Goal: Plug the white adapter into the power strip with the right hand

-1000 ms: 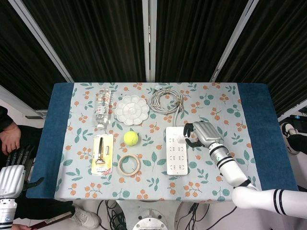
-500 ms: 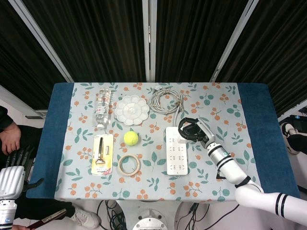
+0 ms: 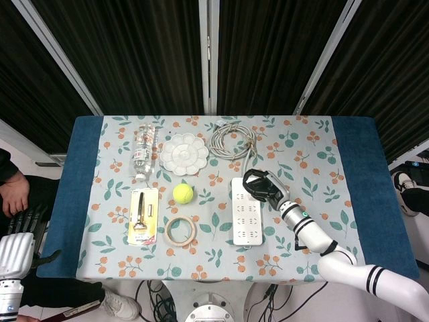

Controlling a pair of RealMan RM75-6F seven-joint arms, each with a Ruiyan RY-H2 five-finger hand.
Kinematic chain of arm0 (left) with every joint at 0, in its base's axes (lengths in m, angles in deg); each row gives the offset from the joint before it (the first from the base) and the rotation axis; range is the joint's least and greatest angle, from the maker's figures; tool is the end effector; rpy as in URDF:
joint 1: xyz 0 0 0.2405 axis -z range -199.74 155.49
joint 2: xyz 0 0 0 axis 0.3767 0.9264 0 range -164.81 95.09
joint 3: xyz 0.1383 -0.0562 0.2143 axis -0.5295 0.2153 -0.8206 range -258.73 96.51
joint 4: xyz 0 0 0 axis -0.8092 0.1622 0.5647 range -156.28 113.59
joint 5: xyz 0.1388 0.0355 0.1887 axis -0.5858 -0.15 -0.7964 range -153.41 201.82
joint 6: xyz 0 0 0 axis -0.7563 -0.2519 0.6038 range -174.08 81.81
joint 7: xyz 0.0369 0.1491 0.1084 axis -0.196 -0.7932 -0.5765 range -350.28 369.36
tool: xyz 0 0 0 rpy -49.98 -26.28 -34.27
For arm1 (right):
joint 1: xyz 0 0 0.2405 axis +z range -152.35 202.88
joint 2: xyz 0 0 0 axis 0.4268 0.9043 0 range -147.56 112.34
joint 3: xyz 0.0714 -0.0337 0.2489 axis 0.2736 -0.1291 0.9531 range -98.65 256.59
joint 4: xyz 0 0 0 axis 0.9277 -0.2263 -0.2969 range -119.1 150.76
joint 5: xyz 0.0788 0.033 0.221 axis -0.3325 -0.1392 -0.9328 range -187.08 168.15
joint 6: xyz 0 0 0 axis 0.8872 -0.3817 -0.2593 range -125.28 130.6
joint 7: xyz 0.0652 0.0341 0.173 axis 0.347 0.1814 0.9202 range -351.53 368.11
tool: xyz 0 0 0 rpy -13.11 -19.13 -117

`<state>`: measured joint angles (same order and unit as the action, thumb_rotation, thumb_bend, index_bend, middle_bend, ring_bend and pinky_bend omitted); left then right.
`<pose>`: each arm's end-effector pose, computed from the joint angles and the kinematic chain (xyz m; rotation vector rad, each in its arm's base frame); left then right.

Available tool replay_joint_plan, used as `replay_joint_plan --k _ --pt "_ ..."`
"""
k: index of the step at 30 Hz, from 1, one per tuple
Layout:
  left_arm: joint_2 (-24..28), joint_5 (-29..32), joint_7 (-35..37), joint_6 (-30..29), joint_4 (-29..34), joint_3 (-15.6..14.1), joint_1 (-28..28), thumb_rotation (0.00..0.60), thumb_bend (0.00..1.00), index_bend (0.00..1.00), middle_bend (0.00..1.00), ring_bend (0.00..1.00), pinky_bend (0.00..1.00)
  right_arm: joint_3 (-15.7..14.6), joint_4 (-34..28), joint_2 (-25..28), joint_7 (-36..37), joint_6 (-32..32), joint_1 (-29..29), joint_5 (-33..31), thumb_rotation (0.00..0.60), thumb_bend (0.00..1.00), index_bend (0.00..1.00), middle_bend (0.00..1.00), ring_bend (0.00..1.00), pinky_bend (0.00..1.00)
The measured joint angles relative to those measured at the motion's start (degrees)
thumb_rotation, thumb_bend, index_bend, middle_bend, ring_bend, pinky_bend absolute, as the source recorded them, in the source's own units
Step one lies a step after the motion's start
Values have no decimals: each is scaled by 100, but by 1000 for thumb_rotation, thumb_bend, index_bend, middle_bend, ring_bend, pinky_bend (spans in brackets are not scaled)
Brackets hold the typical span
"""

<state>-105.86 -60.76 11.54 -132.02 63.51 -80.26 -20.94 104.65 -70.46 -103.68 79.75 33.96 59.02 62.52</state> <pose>-0.3595 0.1980 0.1065 -1.3307 -0.9818 -0.8531 -0.1393 -0.3995 -0.0526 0.8025 -2.6178 1.5197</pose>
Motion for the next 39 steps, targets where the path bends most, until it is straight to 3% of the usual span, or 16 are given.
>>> replay_joint_plan --k 20,39 --pt "-67 16 90 69 -117 7 31 600 71 0 11 0 0 -270 248 -268 -164 109 259 31 600 905 1000 955 1000 1000" --pt "-104 18 171 53 -208 -6 3 600 70 0 11 0 0 -301 335 -466 -634 93 488 -314 600 907 1000 954 1000 1000"
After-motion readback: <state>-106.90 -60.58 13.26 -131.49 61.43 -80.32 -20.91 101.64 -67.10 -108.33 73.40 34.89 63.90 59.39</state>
